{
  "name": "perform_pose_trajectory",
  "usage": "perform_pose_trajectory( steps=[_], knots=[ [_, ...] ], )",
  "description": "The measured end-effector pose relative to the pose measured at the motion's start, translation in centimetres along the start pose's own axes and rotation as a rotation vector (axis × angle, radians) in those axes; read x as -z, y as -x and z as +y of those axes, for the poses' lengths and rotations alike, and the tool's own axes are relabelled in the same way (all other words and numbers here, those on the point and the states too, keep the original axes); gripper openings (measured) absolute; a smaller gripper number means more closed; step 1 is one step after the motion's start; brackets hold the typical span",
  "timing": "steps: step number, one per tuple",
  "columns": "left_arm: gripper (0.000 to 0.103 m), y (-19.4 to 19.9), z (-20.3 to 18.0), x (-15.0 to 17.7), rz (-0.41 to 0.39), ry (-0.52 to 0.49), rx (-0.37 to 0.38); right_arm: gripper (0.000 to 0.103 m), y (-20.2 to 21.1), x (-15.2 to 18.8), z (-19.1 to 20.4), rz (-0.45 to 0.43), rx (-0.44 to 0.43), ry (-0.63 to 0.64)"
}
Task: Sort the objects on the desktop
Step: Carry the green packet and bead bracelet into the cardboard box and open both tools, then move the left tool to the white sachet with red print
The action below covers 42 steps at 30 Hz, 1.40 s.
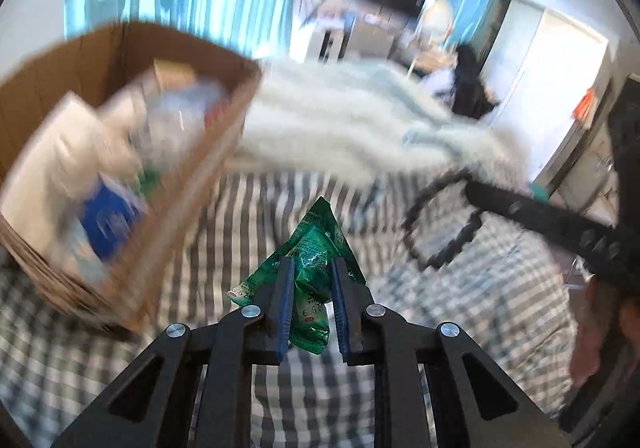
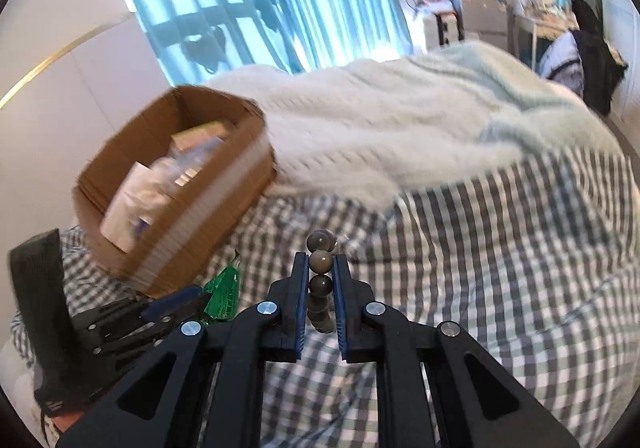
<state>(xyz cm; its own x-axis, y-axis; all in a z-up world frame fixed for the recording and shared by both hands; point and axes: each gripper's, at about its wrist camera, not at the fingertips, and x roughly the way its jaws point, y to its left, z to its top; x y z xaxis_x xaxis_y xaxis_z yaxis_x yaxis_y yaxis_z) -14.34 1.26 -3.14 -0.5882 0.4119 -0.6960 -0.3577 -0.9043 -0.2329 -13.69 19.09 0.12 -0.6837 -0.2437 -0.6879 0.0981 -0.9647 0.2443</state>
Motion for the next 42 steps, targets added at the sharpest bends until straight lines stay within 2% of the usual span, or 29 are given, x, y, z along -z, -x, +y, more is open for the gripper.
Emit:
perform_pose_trajectory(
  steps=[4,8,12,16,17,18,20,21,22,23,25,29,34,38,42],
  knots=[
    [0.018,4.3,1.7,-4.1,-0.106,0.027,-0.024,0.011,2.2,-3.7,4.5,-0.049,-0.039,0.092],
    [0.018,6.2,5.0,-7.8,-0.155,0.031,-0.133,0.011,2.5,-7.3,9.4,-0.07,-0.112,0.17],
    [0.018,5.5,9.4,-11.1,-0.153,0.032,-0.261,0.011,-0.1,-10.4,14.0,-0.055,-0.17,0.213],
    [0.018,3.3,13.0,-12.9,-0.113,0.039,-0.329,0.011,-5.1,-12.8,16.7,-0.027,-0.186,0.194],
    [0.018,2.9,13.3,-12.9,-0.105,0.027,-0.339,0.017,-6.4,-13.2,17.0,-0.024,-0.175,0.177],
    [0.023,2.6,13.8,-12.8,-0.105,0.008,-0.351,0.045,-7.1,-13.4,17.0,-0.023,-0.162,0.161],
    [0.048,2.3,14.1,-12.7,-0.113,-0.016,-0.376,0.089,-8.0,-13.5,16.3,-0.037,-0.133,0.115],
    [0.081,2.7,13.9,-11.9,-0.124,-0.022,-0.409,0.089,-7.8,-13.3,15.4,-0.072,-0.159,0.086],
    [0.095,3.0,14.0,-11.6,-0.139,-0.021,-0.43,0.089,-7.5,-13.1,14.7,-0.082,-0.187,0.074],
    [0.096,3.4,13.9,-11.2,-0.169,-0.018,-0.437,0.089,-7.3,-12.9,13.8,-0.08,-0.2,0.061],
    [0.096,4.5,13.7,-10.8,-0.193,-0.007,-0.399,0.089,-6.7,-12.2,11.9,-0.09,-0.164,0.038],
    [0.096,5.4,11.9,-10.1,-0.168,0.014,-0.3,0.089,-5.2,-10.2,7.7,-0.068,-0.084,0.025],
    [0.097,5.6,6.1,-7.6,-0.121,-0.024,-0.168,0.089,-2.7,-7.0,3.0,-0.043,0.002,0.01],
    [0.098,3.1,0.7,-4.4,-0.051,-0.077,-0.126,0.089,-1.3,-4.1,-1.0,-0.027,0.076,-0.025],
    [0.098,-2.9,-2.3,-0.1,0.099,-0.096,-0.082,0.089,-1.2,-1.1,-4.5,-0.005,0.038,-0.114]
  ],
)
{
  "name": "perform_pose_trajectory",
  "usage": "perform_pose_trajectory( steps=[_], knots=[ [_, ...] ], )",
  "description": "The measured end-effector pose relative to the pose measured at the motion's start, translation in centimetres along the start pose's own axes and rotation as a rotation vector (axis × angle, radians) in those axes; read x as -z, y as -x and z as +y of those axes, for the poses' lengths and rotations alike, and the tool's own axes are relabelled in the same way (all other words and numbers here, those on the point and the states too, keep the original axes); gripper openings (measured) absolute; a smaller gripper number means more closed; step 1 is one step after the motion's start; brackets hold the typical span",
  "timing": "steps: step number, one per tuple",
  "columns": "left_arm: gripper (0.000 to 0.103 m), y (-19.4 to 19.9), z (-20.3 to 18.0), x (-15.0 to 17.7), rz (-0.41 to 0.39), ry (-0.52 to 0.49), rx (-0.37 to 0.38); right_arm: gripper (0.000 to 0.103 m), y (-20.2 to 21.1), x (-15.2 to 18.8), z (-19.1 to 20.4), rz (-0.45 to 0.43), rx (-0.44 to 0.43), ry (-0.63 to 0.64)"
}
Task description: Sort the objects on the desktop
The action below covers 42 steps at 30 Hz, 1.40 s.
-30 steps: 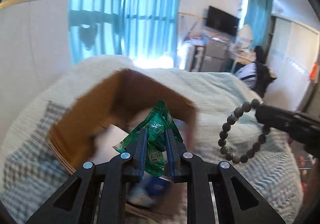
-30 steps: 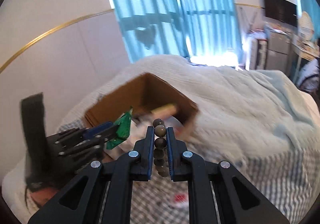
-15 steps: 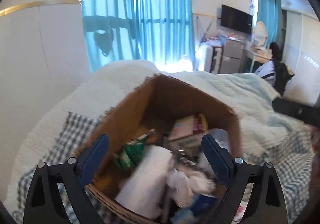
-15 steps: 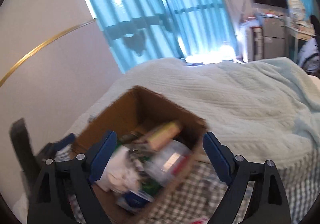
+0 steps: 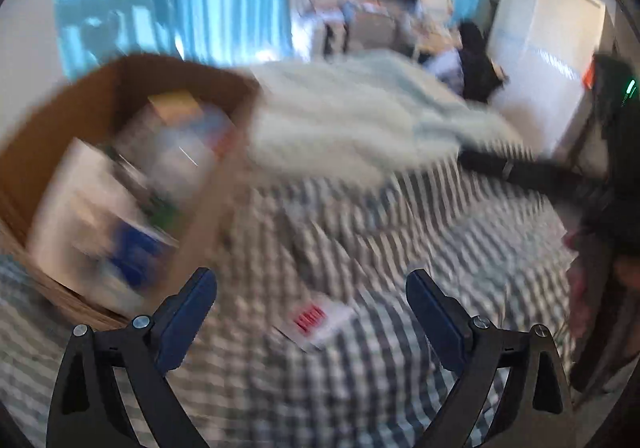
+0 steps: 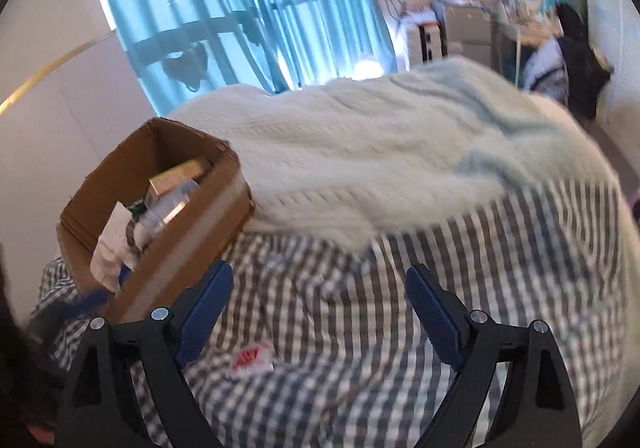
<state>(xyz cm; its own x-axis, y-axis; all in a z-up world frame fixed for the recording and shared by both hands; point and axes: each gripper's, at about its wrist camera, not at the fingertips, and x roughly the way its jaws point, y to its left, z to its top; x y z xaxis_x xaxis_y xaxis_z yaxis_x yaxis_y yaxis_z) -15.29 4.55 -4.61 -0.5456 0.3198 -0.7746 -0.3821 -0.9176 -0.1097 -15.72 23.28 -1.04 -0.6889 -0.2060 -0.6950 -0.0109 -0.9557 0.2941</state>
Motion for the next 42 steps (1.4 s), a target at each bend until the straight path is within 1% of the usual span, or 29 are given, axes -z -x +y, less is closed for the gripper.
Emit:
perform_pose_trajectory(
  steps=[2,4,5,7,8,9,10,12,14,15,17,20,22,24,25,27,28,34,37,39,41,42],
  knots=[
    [0.098,-2.7,-0.5,1.4,0.049,0.012,0.017,0.089,-0.9,1.5,-1.5,0.01,-0.002,-0.039],
    [0.098,-6.0,-0.6,2.8,0.114,0.029,0.01,0.089,-2.1,3.0,-2.5,0.016,0.022,-0.049],
    [0.098,-7.3,-0.2,3.3,0.139,0.045,-0.004,0.089,-2.5,4.0,-3.0,-0.004,0.04,-0.046],
    [0.098,-9.2,0.7,4.3,0.16,0.089,-0.052,0.089,-3.4,5.8,-4.0,-0.032,0.052,-0.05],
    [0.098,-9.8,1.3,4.7,0.172,0.116,-0.062,0.089,-4.5,6.6,-4.5,0.007,0.07,-0.064],
    [0.098,-10.1,1.7,5.1,0.169,0.136,-0.056,0.089,-5.2,6.8,-4.6,0.038,0.08,-0.067],
    [0.098,-10.1,1.7,5.3,0.152,0.134,-0.054,0.089,-5.6,6.6,-4.6,0.052,0.077,-0.059],
    [0.098,-9.9,1.2,5.5,0.137,0.098,-0.073,0.089,-5.9,6.4,-4.2,0.061,0.06,-0.051],
    [0.093,-9.8,1.0,5.5,0.128,0.074,-0.078,0.089,-5.9,6.6,-3.9,0.067,0.061,-0.036],
    [0.086,-9.7,0.9,5.5,0.122,0.068,-0.077,0.089,-6.0,6.7,-3.8,0.074,0.066,-0.033],
    [0.08,-9.7,1.3,5.6,0.119,0.079,-0.075,0.089,-6.0,6.9,-3.8,0.078,0.072,-0.033],
    [0.061,-9.4,2.2,5.5,0.101,0.103,-0.077,0.089,-5.9,7.2,-3.7,0.08,0.077,-0.034],
    [0.034,-9.6,2.2,5.4,0.104,0.105,-0.094,0.089,-6.2,7.1,-3.7,0.087,0.082,-0.038],
    [0.022,-9.7,2.6,5.3,0.114,0.122,-0.088,0.089,-6.2,7.2,-3.6,0.091,0.088,-0.037],
    [0.018,-9.8,2.8,5.4,0.118,0.132,-0.076,0.089,-6.3,7.1,-3.6,0.092,0.091,-0.036],
    [0.014,-9.6,3.2,5.5,0.112,0.143,-0.06,0.089,-6.5,7.2,-3.5,0.098,0.099,-0.031],
    [0.01,-9.4,3.2,5.5,0.108,0.14,-0.051,0.089,-6.6,7.3,-3.5,0.099,0.104,-0.032],
    [0.01,-8.8,1.7,5.5,0.085,0.069,-0.05,0.089,-6.6,7.3,-3.8,0.098,0.101,-0.042],
    [0.011,-9.1,1.0,5.3,0.097,0.033,-0.065,0.089,-6.5,7.2,-3.9,0.097,0.097,-0.046],
    [0.012,-9.5,0.5,5.0,0.115,-0.003,-0.087,0.089,-6.6,7.3,-3.9,0.101,0.102,-0.045],
    [0.022,-9.8,0.1,4.6,0.123,-0.038,-0.102,0.089,-6.6,7.3,-3.8,0.106,0.106,-0.045],
    [0.032,-10.0,-0.2,4.3,0.125,-0.064,-0.117,0.089,-6.7,7.3,-3.8,0.107,0.106,-0.045]
  ],
)
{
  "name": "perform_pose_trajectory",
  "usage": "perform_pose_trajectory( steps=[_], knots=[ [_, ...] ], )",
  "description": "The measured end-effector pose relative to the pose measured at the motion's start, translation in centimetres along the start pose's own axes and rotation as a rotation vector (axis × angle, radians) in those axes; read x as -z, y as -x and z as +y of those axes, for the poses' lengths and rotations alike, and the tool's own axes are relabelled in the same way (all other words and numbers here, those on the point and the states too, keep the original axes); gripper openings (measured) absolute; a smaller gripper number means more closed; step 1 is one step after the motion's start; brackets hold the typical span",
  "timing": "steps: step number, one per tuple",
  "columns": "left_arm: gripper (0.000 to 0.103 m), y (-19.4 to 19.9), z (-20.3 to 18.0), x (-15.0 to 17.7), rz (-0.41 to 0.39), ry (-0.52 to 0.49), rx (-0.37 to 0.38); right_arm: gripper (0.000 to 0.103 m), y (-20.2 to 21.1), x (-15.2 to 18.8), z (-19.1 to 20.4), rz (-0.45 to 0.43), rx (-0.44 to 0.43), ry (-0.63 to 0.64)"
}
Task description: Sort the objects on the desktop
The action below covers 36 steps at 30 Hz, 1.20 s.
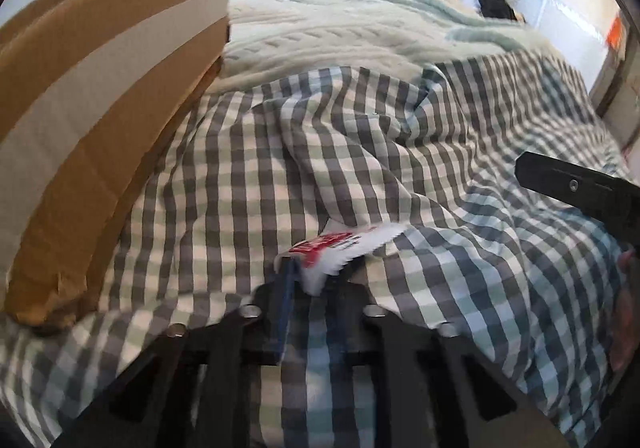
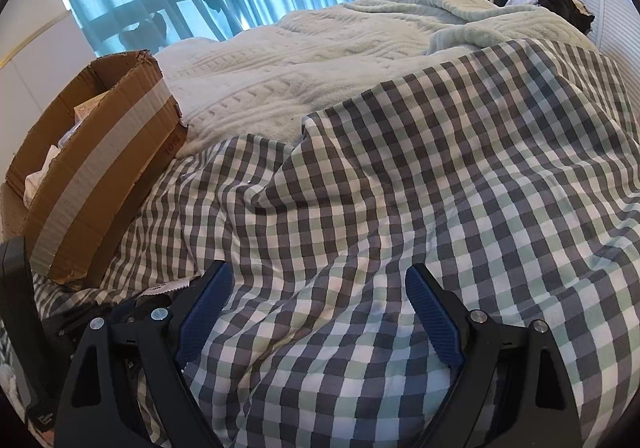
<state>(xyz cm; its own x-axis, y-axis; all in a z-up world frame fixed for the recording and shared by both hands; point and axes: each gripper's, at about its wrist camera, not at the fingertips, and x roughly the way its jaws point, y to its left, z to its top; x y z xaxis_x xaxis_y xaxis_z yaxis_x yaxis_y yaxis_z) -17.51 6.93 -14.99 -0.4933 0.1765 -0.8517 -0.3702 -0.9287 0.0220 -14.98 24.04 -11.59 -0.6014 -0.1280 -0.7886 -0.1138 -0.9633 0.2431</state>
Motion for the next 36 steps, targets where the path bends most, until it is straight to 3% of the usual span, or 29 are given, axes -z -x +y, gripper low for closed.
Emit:
perform_pose_trajectory(
  steps=[2,8,11,14,16,21,23,24,27,30,32,34,36],
  knots=[
    [0.045,-0.2,-0.4,-0.5,-0.01,-0.034,-0.026,0.089,0.0,0.0,0.0,0.0,-0.002,-0.002],
    [0.045,-1.4,-1.2,-1.4,-0.011,-0.105,-0.062,0.089,-0.2,0.0,0.0,0.005,0.004,-0.001],
    [0.05,-2.1,-0.3,-1.6,0.02,-0.063,-0.041,0.089,-0.2,0.0,0.0,0.008,0.007,0.001],
    [0.063,-2.3,0.9,-1.9,0.032,0.001,-0.023,0.089,-0.2,-0.1,0.0,0.01,0.008,0.003],
    [0.084,-2.3,1.8,-2.1,0.022,0.067,-0.001,0.089,-0.2,-0.1,0.0,0.011,0.009,0.003],
    [0.086,-2.8,2.7,-3.2,-0.004,0.117,-0.007,0.089,-0.5,-0.2,0.0,0.017,0.015,0.008],
    [0.068,-3.6,2.5,-3.0,0.047,0.109,0.02,0.089,-0.5,-0.2,-0.1,0.018,0.014,0.006],
    [0.052,-4.1,2.3,-2.7,0.085,0.096,0.03,0.089,-0.6,-0.2,-0.1,0.019,0.013,0.005],
    [0.049,-3.9,1.8,-1.8,0.134,0.056,0.046,0.089,-0.6,-0.2,-0.1,0.023,0.017,0.005],
    [0.048,-2.9,2.2,-1.2,0.152,0.082,0.091,0.089,-0.6,-0.2,-0.2,0.023,0.015,0.004],
    [0.037,-2.5,2.6,-1.1,0.148,0.094,0.118,0.089,-0.6,-0.2,-0.3,0.024,0.013,0.003],
    [0.001,-2.2,2.8,-0.9,0.14,0.105,0.149,0.089,-0.6,-0.2,-0.3,0.023,0.013,0.004],
    [0.001,-1.6,2.2,-0.6,0.123,0.08,0.13,0.089,-0.6,-0.1,-0.2,0.023,0.014,0.004]
  ],
)
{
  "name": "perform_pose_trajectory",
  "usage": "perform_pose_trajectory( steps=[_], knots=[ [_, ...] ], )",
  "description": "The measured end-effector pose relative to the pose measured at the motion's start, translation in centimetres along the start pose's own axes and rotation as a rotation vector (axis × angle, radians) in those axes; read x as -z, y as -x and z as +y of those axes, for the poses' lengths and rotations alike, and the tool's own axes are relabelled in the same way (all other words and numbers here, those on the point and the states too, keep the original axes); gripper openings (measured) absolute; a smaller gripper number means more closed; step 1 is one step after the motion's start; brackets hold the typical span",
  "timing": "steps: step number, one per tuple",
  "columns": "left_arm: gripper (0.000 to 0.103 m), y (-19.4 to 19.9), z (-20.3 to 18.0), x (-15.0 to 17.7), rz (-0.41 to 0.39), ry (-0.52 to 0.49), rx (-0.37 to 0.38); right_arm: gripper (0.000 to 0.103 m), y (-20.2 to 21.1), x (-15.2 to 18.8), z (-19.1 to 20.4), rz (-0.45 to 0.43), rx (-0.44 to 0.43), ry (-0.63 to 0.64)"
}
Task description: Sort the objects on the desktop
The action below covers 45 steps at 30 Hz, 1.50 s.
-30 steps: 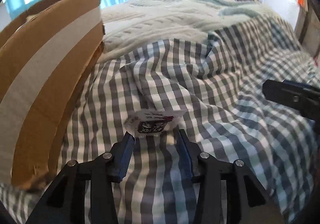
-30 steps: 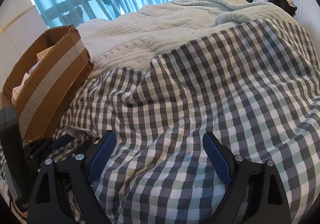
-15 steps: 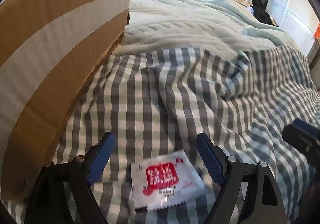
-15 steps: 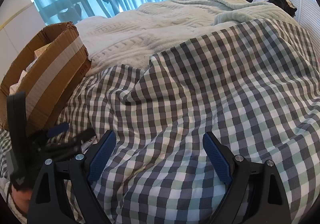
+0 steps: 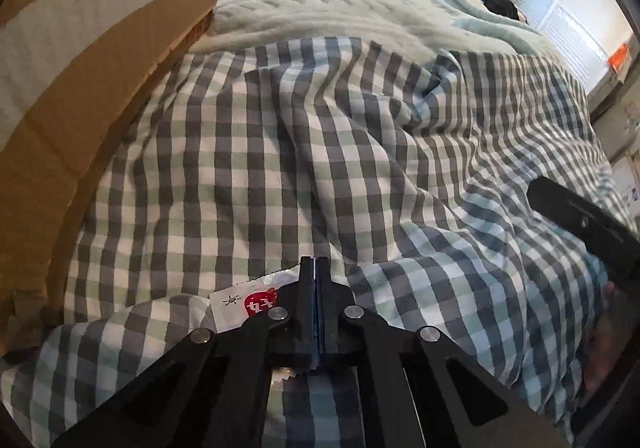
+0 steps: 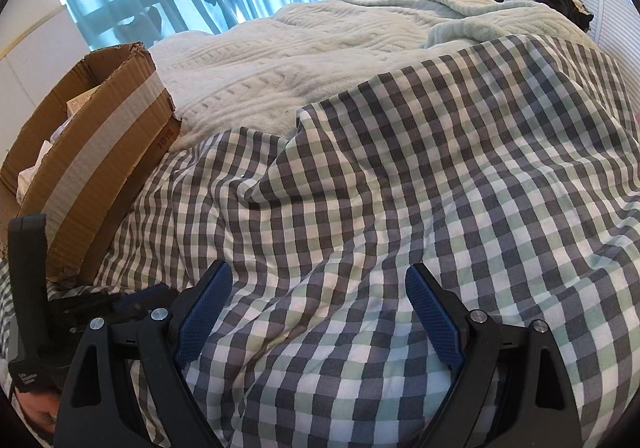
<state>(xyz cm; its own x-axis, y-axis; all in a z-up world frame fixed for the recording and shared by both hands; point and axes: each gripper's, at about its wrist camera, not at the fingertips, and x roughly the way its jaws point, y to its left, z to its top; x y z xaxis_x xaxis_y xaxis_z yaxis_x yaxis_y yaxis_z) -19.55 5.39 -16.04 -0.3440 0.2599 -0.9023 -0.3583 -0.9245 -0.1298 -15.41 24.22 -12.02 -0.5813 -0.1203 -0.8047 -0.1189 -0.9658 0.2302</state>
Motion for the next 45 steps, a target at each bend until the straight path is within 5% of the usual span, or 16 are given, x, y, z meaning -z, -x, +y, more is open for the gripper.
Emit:
perform_pose_trajectory(
  steps=[8,18,21,23,25,26,29,41,45],
  knots=[
    [0.0,3.2,0.5,0.4,-0.097,0.024,0.035,0.089,0.3,0.2,-0.1,-0.01,-0.007,-0.002],
    [0.0,12.2,0.6,-1.6,-0.293,0.026,0.119,0.089,5.2,-1.4,0.5,-0.13,-0.054,-0.019],
    [0.002,11.1,0.6,-1.7,-0.203,-0.003,0.125,0.089,4.0,-1.0,0.3,-0.088,-0.022,-0.027],
    [0.013,9.0,0.7,-1.3,-0.114,-0.001,0.092,0.089,2.8,-0.4,-0.1,-0.048,-0.008,-0.041],
    [0.051,6.2,0.7,-0.7,-0.028,0.019,0.075,0.089,2.4,-0.2,-0.2,-0.038,0.002,-0.044],
    [0.057,5.2,0.8,-0.5,-0.004,0.033,0.075,0.089,2.5,-0.3,-0.2,-0.043,0.0,-0.044],
    [0.062,2.9,1.4,0.3,0.054,0.097,0.073,0.089,2.5,-0.2,-0.3,-0.048,0.001,-0.045],
    [0.07,3.0,2.2,0.2,0.067,0.2,0.084,0.089,1.8,0.0,0.1,-0.034,0.027,-0.019],
    [0.07,1.7,1.4,0.3,0.093,0.138,0.039,0.089,1.7,0.2,0.2,-0.026,0.04,-0.005]
  ],
)
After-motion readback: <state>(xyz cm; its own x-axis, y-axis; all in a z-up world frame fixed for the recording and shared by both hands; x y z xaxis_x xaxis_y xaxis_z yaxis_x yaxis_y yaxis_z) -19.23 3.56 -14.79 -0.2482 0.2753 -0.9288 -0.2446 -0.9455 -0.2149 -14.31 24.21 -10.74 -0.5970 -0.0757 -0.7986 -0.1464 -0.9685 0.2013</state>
